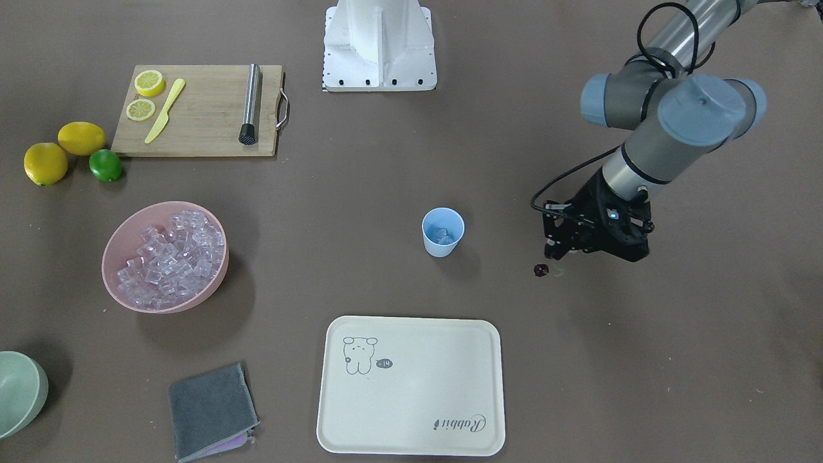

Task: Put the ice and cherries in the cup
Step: 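Carry the cherries with the left gripper over the light-blue cup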

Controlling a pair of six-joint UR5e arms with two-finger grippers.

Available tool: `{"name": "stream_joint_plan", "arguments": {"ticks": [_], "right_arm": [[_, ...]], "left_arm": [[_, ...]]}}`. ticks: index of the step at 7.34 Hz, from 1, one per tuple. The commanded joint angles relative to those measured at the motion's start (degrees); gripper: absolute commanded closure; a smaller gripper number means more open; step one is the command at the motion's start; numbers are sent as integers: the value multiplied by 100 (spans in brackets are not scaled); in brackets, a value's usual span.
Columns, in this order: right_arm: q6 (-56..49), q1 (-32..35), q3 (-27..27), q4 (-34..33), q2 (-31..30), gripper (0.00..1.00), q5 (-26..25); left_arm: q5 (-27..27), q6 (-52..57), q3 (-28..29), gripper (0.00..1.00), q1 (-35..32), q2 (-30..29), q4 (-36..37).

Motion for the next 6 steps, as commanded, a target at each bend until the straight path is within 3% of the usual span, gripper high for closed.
{"name": "stream_joint_plan", "arguments": {"ticks": [1, 4, 6], "right_arm": [[-493, 345, -274, 5, -66, 1, 270], [-812, 443, -487, -4, -57, 1, 236], [-750, 434, -531, 5, 4, 1, 245]], "left_arm": [[62, -899, -93, 100, 505, -559, 105], [588, -1148, -172, 100, 999, -596, 96], [590, -1158, -207, 100, 1026, -570, 113]]}}
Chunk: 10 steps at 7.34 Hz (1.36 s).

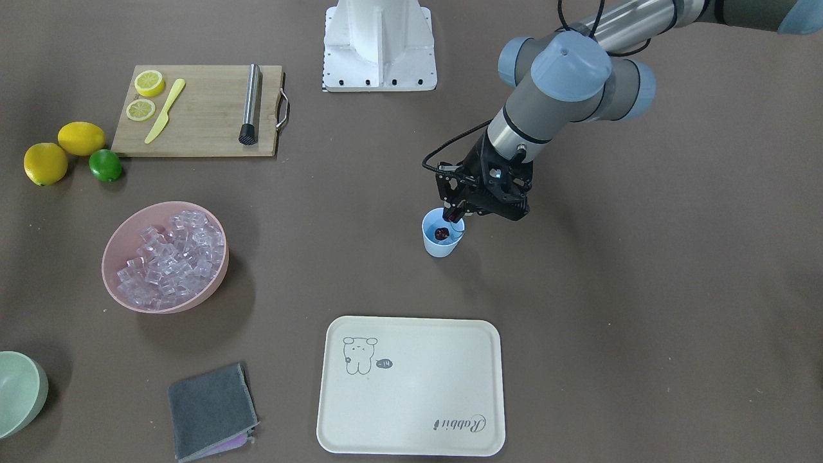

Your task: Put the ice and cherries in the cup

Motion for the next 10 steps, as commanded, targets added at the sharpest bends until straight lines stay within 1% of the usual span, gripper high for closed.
{"name": "stream_joint_plan", "arguments": {"ticks": [1, 2, 3, 4, 5, 6, 7, 8, 10], "right_arm": [[-7, 1, -119, 7, 29, 1, -3], [2, 1, -111, 7, 30, 1, 5], [10, 1, -111, 7, 47, 1, 5], [2, 1, -111, 7, 47, 1, 5], [2, 1, -102, 7, 56, 1, 5], [2, 1, -111, 7, 56, 1, 5], [2, 1, -111, 7, 108, 1, 5], [-7, 1, -120, 7, 109, 1, -3], [-33, 10, -120, 7, 91, 1, 5]], "left_arm": [[52, -7, 0, 50, 164, 5, 14], [60, 1, 0, 2, 165, 40, 5], [43, 19, -34, 2, 156, 66, 13], [-9, 80, -87, 2, 25, 267, 5], [-271, 263, -175, 2, -446, 460, 5], [-682, 352, -193, 2, -1068, 671, 144], [-878, 788, -210, 2, -1805, 795, 702], [-1063, 2333, -202, 2, -2465, 1057, 1413], [-1108, 4797, -211, 2, -3679, 1506, 2513]]}}
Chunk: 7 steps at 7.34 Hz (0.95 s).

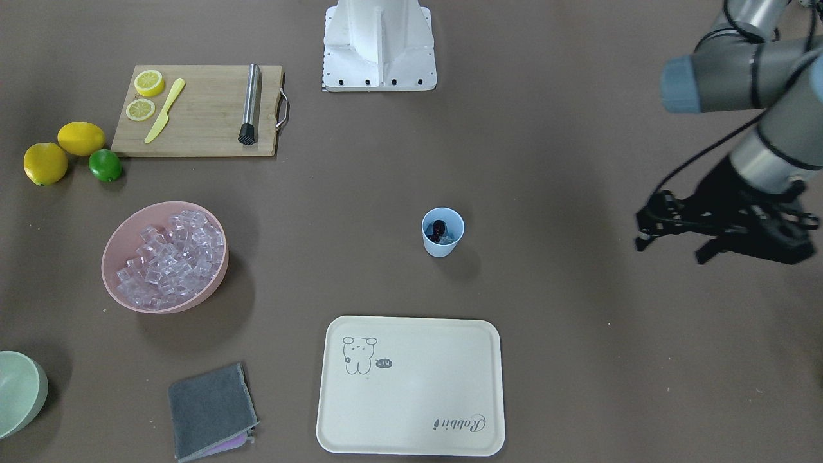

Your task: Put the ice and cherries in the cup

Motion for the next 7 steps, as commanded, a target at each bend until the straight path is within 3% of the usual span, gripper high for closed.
{"name": "stream_joint_plan", "arguments": {"ticks": [1, 2, 4, 7], "right_arm": [[-31, -2, 11, 0, 2, 1, -3], [-48, -2, 2, 9, 11, 1, -29], [-57, 7, 2, 9, 11, 1, -38], [-75, 225, 64, 0, 2, 1, -38]], "left_arm": [[-470, 2549, 148, 2, -1446, 746, 848], [-857, 2820, 175, 2, -1609, 1116, 806], [-818, 2779, 184, 2, -1865, 1085, 788], [-536, 2734, 288, 2, -1884, 1261, 51]]}}
